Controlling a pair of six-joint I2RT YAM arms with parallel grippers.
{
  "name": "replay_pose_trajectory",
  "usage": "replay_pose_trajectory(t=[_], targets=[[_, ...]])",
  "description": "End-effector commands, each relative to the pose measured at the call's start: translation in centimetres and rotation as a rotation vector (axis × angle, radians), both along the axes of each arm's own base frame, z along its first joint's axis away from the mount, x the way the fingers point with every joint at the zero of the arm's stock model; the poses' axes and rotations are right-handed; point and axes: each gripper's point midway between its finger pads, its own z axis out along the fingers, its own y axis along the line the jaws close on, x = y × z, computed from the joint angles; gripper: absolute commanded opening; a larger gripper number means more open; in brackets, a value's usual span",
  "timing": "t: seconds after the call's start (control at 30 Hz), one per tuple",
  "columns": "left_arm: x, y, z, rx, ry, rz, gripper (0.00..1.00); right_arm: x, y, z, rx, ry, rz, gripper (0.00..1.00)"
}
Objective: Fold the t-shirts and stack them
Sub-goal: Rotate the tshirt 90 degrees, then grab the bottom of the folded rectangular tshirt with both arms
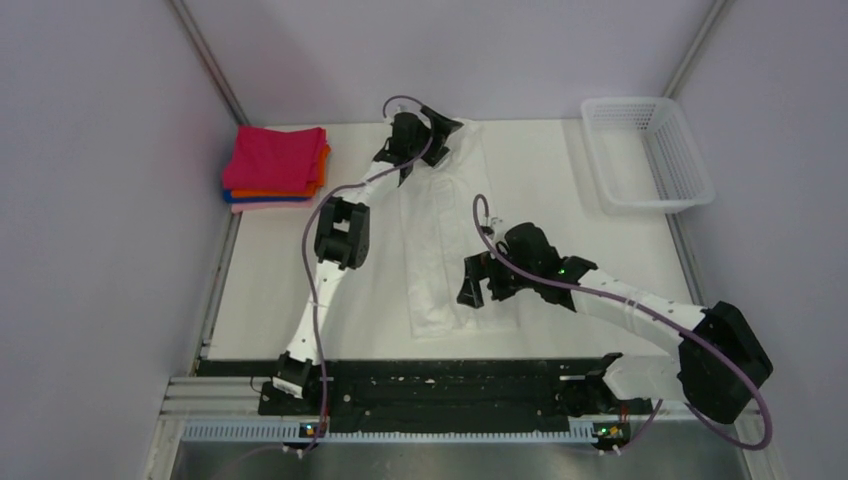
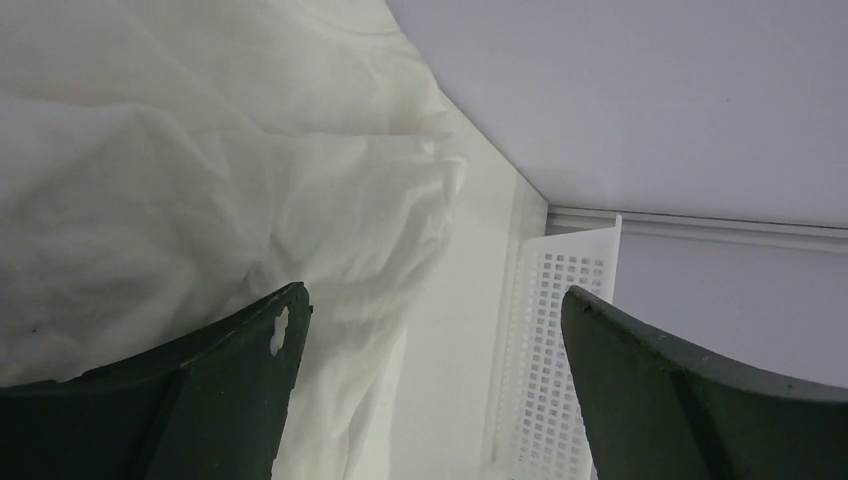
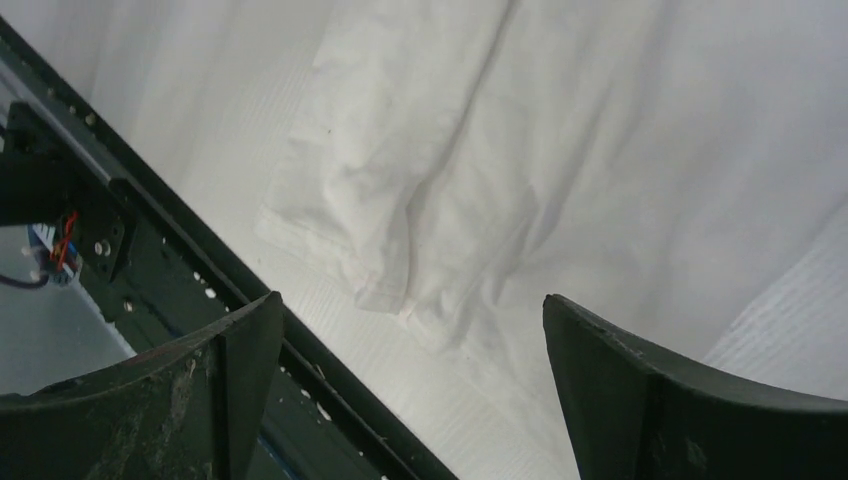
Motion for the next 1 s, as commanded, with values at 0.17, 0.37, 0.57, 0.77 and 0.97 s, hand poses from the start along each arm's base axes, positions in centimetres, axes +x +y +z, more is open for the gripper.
replay_pose_trajectory(t=[0.17,0.37,0.57,0.77,0.97], targets=[[-8.2,2.1,20.7,0.199,-0.289,-0.132,0.99,3.8,-6.0,3.2,0.004,-0.03,-0.403,0.99],[-20.8,4.8,17.6,0.45,-0.15,-0.203,0.99,1.7,-8.2,1.3,-0.074,0.061,-0.423,0.99],[-33.9,6.5,10.2,0.529,0.037,-0.323,0.99,-0.8,-9.5,-2.7,-0.144,0.194,-0.444,0.9],[-44.6,8.9,2.7,0.535,0.244,-0.406,0.96,-1.7,-9.5,-3.9,-0.131,0.23,-0.446,0.84],[-50.2,8.0,-2.0,0.495,0.398,-0.528,0.84,-1.9,-9.2,-4.7,-0.112,0.252,-0.455,0.71]])
